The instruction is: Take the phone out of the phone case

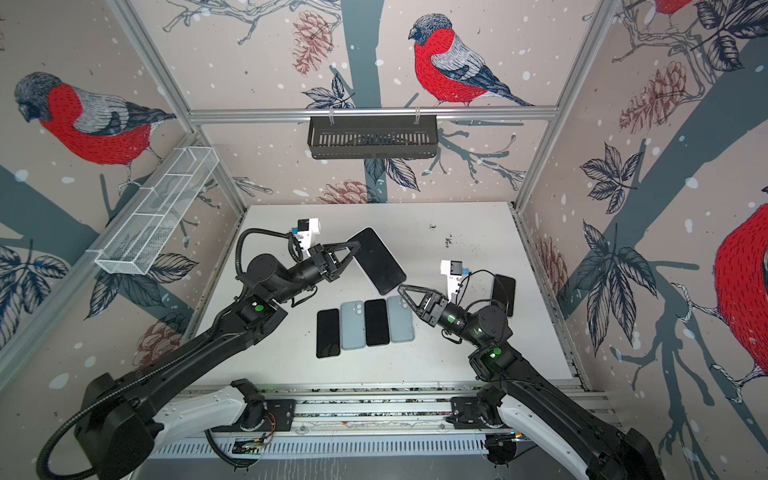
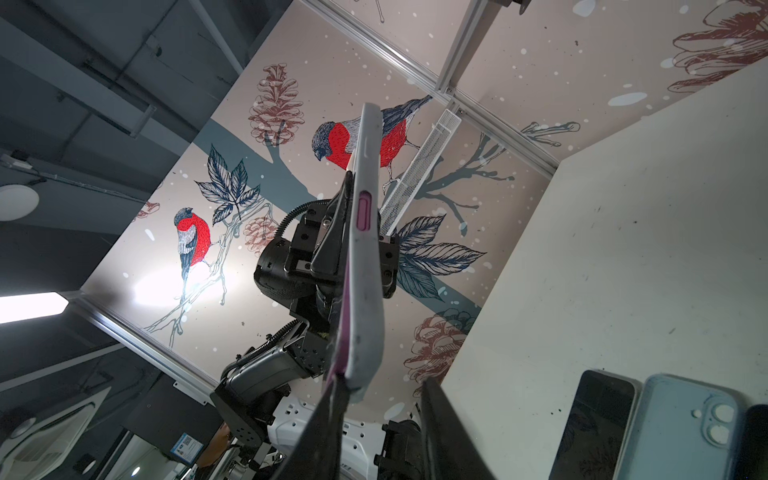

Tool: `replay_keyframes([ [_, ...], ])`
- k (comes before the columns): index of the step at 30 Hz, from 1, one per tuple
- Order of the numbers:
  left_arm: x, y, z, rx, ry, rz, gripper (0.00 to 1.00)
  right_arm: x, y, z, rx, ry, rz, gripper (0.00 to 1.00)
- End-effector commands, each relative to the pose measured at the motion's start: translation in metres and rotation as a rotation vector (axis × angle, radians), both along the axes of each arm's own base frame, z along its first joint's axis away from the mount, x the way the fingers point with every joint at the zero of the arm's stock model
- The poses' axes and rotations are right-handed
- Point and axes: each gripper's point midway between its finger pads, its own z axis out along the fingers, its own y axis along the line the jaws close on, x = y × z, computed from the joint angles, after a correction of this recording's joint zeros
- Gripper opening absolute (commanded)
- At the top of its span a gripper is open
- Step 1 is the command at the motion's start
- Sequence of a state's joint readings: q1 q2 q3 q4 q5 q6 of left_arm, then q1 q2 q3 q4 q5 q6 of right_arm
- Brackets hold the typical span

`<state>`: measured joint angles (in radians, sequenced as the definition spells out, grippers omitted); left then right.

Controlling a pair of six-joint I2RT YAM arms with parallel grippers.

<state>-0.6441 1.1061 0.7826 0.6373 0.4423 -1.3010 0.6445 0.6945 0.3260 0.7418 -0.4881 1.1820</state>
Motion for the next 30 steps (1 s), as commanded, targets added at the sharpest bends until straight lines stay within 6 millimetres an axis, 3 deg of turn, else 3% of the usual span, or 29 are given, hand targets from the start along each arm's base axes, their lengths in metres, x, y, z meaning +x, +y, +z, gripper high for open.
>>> replay_keyframes([
  [1, -0.016, -0.003, 0.029, -0.066, -0.107, -0.053, 0.00, 0.001, -0.002, 0.008, 0.022, -0.009, -0.005, 0.33],
  [21, -0.032, -0.011, 0.040, -0.097, -0.136, -0.091, 0.00, 0.014, -0.004, -0.003, 0.019, 0.033, -0.014, 0.30],
  [30, -0.033, -0.016, 0.029, -0.074, -0.122, -0.105, 0.00, 0.019, -0.012, 0.006, 0.029, 0.020, -0.028, 0.30],
])
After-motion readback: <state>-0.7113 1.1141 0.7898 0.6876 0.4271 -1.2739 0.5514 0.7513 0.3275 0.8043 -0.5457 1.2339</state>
